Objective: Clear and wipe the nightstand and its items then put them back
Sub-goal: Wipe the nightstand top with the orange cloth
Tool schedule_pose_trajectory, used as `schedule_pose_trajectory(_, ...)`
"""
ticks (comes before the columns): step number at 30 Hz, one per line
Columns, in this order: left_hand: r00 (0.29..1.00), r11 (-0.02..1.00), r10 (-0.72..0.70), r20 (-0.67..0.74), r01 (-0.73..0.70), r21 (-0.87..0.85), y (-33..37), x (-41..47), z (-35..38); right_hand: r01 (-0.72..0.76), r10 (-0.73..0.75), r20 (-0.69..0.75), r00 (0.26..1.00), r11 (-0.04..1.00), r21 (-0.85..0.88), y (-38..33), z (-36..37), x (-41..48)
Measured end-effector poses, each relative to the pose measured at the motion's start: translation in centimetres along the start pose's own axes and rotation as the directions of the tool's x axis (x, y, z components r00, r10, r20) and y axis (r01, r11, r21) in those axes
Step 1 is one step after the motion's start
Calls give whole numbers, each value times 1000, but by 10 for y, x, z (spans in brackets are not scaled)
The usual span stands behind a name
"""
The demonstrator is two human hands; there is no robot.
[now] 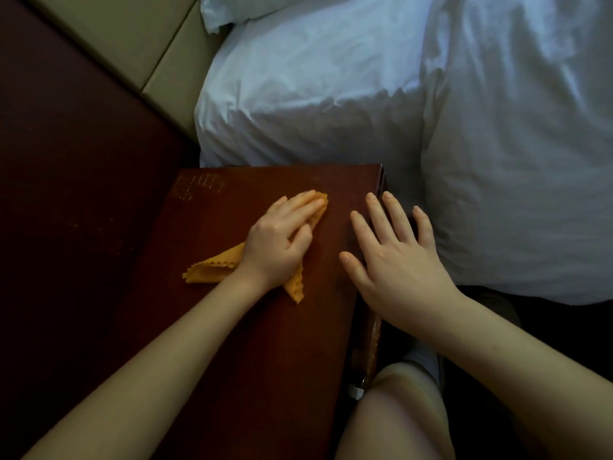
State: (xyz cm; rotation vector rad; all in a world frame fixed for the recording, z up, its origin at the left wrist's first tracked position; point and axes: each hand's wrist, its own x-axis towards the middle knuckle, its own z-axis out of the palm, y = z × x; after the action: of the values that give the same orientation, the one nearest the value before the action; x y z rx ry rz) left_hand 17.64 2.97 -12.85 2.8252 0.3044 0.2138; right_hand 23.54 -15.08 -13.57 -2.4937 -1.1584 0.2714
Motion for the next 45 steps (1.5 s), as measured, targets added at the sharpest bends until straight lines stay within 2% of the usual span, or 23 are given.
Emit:
schedule_pose_trajectory(2,1000,1000,-10,-1,10,20,-8,-12,-5,-8,8,5,1000,1000,-4,2,-1,-1)
schedule_pose_trajectory(4,988,990,-136,-67,138,27,-15,-11,-6,-13,13,8,1000,1000,-7,4,-1,-2)
schedule_pose_trajectory(7,926,940,-333,-179,341,16,-13,11,3,-16,16,9,1000,1000,-7,3,-2,-1)
schedule_pose_trajectory(10,878,908,-409,-249,420,-12,1,39,14,-13,13,9,1000,1000,-9,0,-1,-1)
schedule_pose_trajectory(12,899,924,-372,-233,381,-6,15,50,22,-9,9,4,1000,1000,-13,-1,0,-1)
schedule_pose_trajectory(16,983,989,-151,-108,150,-16,41,33,26,-32,32,-28,999,999,-18,2,-1,-1)
schedule_pose_trajectory(20,1000,999,22,-7,-22,-32,29,-9,11,-67,66,-66,996,998,-11,12,-4,3)
schedule_pose_trajectory(22,1000,1000,9,-3,-9,-30,15,-19,3,-66,65,-48,997,997,-27,18,-4,1)
schedule_pose_trajectory(27,953,961,-277,-126,277,-13,-3,9,3,-64,64,-6,998,996,-63,33,-5,-4)
schedule_pose_trajectory(30,925,939,-338,-175,344,7,9,38,17,-70,71,22,997,995,-72,38,-5,-2)
schedule_pose_trajectory(33,932,948,-311,-184,317,3,30,57,28,-56,58,23,998,996,-62,37,-5,-1)
schedule_pose_trajectory(36,963,973,-228,-142,230,0,50,55,33,-40,41,19,999,998,-46,37,-5,0)
schedule_pose_trajectory(41,999,999,-46,-18,46,-25,67,2,24,-75,75,-3,997,997,-5,49,-9,1)
schedule_pose_trajectory(45,995,998,51,84,-48,-46,62,-53,11,-102,102,-19,995,994,44,58,-11,-2)
